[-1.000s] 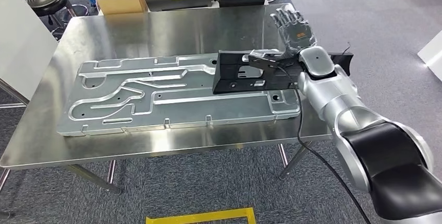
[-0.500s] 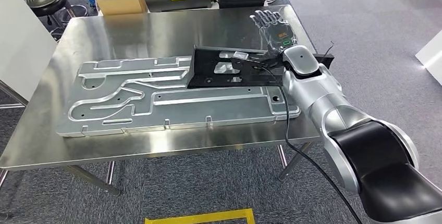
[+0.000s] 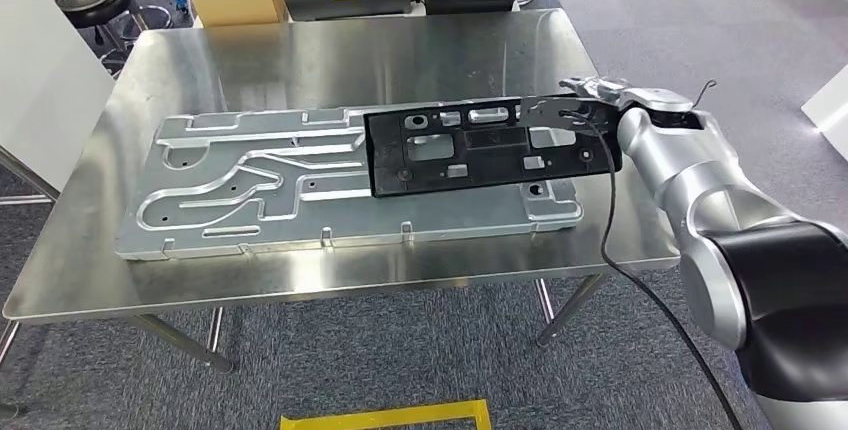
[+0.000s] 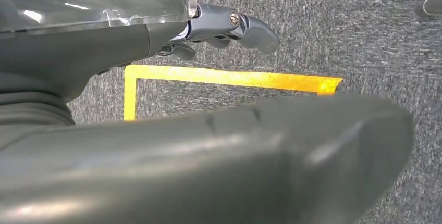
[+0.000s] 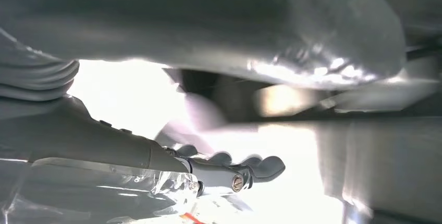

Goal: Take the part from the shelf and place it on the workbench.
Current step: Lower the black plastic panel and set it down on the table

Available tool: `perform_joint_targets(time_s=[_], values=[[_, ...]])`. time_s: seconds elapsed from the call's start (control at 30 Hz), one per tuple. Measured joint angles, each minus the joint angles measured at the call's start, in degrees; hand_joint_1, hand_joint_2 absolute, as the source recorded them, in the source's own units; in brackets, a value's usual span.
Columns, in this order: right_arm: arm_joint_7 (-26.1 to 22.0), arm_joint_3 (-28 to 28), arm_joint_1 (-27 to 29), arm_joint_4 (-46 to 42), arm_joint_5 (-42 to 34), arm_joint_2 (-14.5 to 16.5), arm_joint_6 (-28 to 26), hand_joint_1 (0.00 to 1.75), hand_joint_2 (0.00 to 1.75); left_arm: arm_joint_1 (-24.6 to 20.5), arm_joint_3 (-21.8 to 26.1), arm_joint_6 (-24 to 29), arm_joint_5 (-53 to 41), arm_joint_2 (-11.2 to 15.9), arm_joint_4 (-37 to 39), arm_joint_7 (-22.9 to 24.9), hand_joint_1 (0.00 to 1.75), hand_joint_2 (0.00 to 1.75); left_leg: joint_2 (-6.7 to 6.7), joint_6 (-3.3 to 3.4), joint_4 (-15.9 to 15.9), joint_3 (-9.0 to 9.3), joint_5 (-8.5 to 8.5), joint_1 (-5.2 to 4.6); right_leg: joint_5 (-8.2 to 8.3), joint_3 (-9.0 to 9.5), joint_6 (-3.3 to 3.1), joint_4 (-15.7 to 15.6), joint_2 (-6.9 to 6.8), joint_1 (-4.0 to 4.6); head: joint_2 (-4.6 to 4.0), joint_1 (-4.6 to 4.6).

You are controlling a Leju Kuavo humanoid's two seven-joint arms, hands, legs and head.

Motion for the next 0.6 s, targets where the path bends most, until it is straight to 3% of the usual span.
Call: perform_joint_targets(time_s=[0.1,0.2,0.23,0.27,0.3,0.37,0.43,0.53,0.6], values=[[1.03,0.01,-0.53,0.1,1.97,-1.89,0.26,0.0,0.0,0.13,-0.17,-0.05,-0.07,0.42,0.04,0.33,0.0,0.0,0.12,-0.81,2.63,-0.97,-2.0,0.08,0.24,0.44,-0.83,-0.67,-0.19,-0.42,0.0,0.0],[1.37,0.03,-1.39,0.11,3.17,-2.82,-0.5,0.0,0.0,0.23,-0.19,-0.05,-0.04,0.54,0.08,0.45,0.0,0.0,0.26,-1.49,13.26,-5.73,-7.04,0.48,0.23,0.54,-1.24,-0.74,-0.11,-0.47,0.0,0.0],[1.44,0.04,-1.5,0.11,3.52,-3.03,-1.27,0.0,0.0,0.24,-0.2,-0.07,-0.03,0.54,0.11,0.39,0.0,0.0,0.27,-1.62,15.77,-6.92,-7.65,0.57,0.2,0.55,-1.25,-0.69,-0.03,-0.47,0.0,0.0],[1.56,0.05,-1.57,0.1,3.86,-3.2,-2.22,0.0,0.0,0.24,-0.2,-0.09,0.0,0.52,0.15,0.31,0.0,0.0,0.28,-1.68,16.11,-7.14,-7.13,0.65,0.16,0.57,-1.23,-0.62,0.06,-0.47,0.0,0.0],[1.68,0.05,-1.65,0.09,4.15,-3.37,-3.13,0.0,0.0,0.24,-0.2,-0.1,0.03,0.52,0.2,0.21,0.0,0.0,0.29,-1.68,14.14,-6.28,-5.6,0.71,0.09,0.59,-1.15,-0.52,0.13,-0.48,0.0,0.0],[1.87,0.06,-1.98,0.07,4.47,-3.62,-4.27,0.0,0.0,0.2,-0.2,-0.11,0.09,0.52,0.26,0.07,0.0,0.0,0.33,-1.42,6.33,-2.5,-1.89,0.71,-0.15,0.65,-0.8,-0.22,0.22,-0.41,0.0,0.0],[2.13,0.07,-2.21,-0.05,4.78,-3.92,-6.13,0.0,0.0,0.17,-0.2,-0.12,0.16,0.52,0.27,-0.09,0.0,0.0,0.29,-0.83,1.21,-0.05,-0.4,0.55,-0.3,0.6,-0.26,0.03,0.22,-0.23,0.0,0.0],[1.99,-0.11,-1.96,-0.92,3.91,-4.18,-15.8,0.0,0.0,0.29,-0.19,-0.42,0.55,0.46,0.33,-0.59,0.0,0.0,0.26,0.22,0.3,0.15,-0.27,0.46,-0.25,0.48,0.67,0.0,0.18,-0.21,0.0,0.0],[-1.01,-1.32,-0.83,-2.84,0.67,-4.24,-28.95,0.0,0.0,0.2,-0.16,-1.16,1.01,0.18,0.35,-1.28,0.0,0.0,0.32,0.96,-0.14,0.25,0.1,0.58,-1.72,-0.36,1.24,1.99,0.18,-0.39,0.0,0.0]])
